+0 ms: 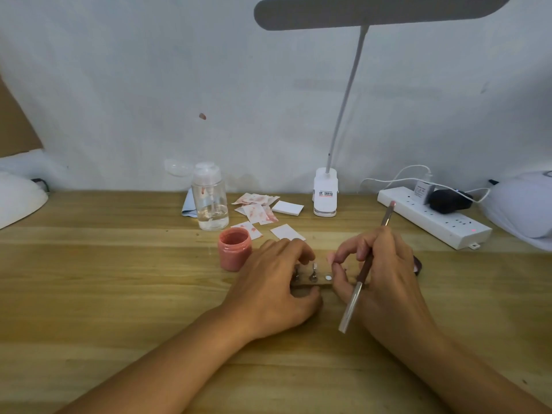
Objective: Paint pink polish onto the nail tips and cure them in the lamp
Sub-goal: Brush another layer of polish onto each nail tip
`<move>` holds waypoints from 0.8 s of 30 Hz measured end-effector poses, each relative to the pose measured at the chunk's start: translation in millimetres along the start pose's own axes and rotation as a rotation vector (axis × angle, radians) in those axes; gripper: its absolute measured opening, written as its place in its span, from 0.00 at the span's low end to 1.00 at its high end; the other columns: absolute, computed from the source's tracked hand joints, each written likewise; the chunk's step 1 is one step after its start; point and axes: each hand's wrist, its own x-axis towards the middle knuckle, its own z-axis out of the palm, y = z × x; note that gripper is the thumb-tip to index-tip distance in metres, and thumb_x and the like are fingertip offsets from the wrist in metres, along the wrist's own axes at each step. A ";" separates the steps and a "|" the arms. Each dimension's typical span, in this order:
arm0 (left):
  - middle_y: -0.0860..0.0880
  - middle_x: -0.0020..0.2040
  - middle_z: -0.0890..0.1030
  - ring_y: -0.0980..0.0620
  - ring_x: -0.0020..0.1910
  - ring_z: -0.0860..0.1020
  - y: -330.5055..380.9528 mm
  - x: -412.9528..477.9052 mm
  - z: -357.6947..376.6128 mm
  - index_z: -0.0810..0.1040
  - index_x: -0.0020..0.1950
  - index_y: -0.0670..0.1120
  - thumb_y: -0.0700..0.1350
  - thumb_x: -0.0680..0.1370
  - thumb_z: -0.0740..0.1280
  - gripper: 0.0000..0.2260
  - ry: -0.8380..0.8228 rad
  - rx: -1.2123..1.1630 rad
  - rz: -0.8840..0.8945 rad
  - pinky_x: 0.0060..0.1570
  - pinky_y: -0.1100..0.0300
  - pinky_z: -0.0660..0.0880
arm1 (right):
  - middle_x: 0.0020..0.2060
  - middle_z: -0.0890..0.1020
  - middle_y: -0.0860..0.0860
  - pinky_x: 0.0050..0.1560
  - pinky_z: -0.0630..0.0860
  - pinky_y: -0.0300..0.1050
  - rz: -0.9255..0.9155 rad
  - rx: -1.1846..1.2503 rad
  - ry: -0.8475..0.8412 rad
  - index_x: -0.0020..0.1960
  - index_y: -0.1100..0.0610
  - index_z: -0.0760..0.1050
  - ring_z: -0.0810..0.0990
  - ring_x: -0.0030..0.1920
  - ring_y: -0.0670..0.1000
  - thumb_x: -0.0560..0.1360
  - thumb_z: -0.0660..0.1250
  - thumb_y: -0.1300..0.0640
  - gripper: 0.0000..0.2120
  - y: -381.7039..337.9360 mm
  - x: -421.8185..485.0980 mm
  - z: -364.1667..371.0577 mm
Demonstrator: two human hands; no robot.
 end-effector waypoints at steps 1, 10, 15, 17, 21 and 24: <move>0.62 0.48 0.74 0.61 0.50 0.71 0.3 0.3 -0.3 0.72 0.53 0.59 0.61 0.69 0.63 0.15 0.038 -0.019 0.016 0.49 0.62 0.71 | 0.40 0.77 0.42 0.44 0.72 0.56 0.000 0.011 0.007 0.43 0.56 0.64 0.75 0.43 0.50 0.66 0.75 0.65 0.19 -0.4 0.3 -0.3; 0.60 0.56 0.80 0.59 0.61 0.74 7.7 8.1 -2.6 0.84 0.53 0.57 0.51 0.75 0.70 0.08 0.164 -0.341 0.005 0.64 0.50 0.69 | 0.42 0.79 0.44 0.40 0.73 0.59 -0.008 0.102 0.065 0.44 0.57 0.63 0.78 0.44 0.54 0.69 0.74 0.63 0.18 2.0 -0.8 1.5; 0.58 0.58 0.79 0.56 0.64 0.73 11.6 7.4 -2.0 0.85 0.52 0.54 0.45 0.77 0.71 0.06 0.120 -0.434 -0.036 0.66 0.49 0.68 | 0.43 0.79 0.44 0.40 0.74 0.58 -0.036 0.107 0.078 0.44 0.56 0.63 0.78 0.43 0.54 0.70 0.72 0.60 0.15 3.2 -1.1 1.9; 0.57 0.57 0.79 0.56 0.63 0.74 12.6 7.3 -1.6 0.85 0.50 0.52 0.45 0.76 0.72 0.05 0.132 -0.459 -0.050 0.66 0.50 0.68 | 0.43 0.79 0.43 0.40 0.74 0.56 -0.046 0.102 0.079 0.44 0.55 0.63 0.77 0.43 0.53 0.70 0.70 0.58 0.14 1.5 -0.7 1.3; 0.56 0.55 0.80 0.57 0.61 0.75 12.1 7.5 -0.6 0.85 0.48 0.50 0.44 0.76 0.72 0.03 0.145 -0.490 -0.069 0.65 0.51 0.69 | 0.42 0.78 0.44 0.40 0.74 0.56 -0.063 0.091 0.071 0.44 0.55 0.63 0.78 0.42 0.53 0.69 0.71 0.59 0.16 -0.3 1.1 0.4; 0.57 0.54 0.79 0.58 0.60 0.75 12.3 7.8 -1.1 0.84 0.47 0.52 0.45 0.76 0.72 0.02 0.145 -0.506 -0.083 0.65 0.54 0.69 | 0.43 0.76 0.41 0.41 0.74 0.57 -0.044 0.074 0.061 0.44 0.56 0.64 0.78 0.42 0.53 0.69 0.73 0.60 0.17 -0.1 1.3 0.5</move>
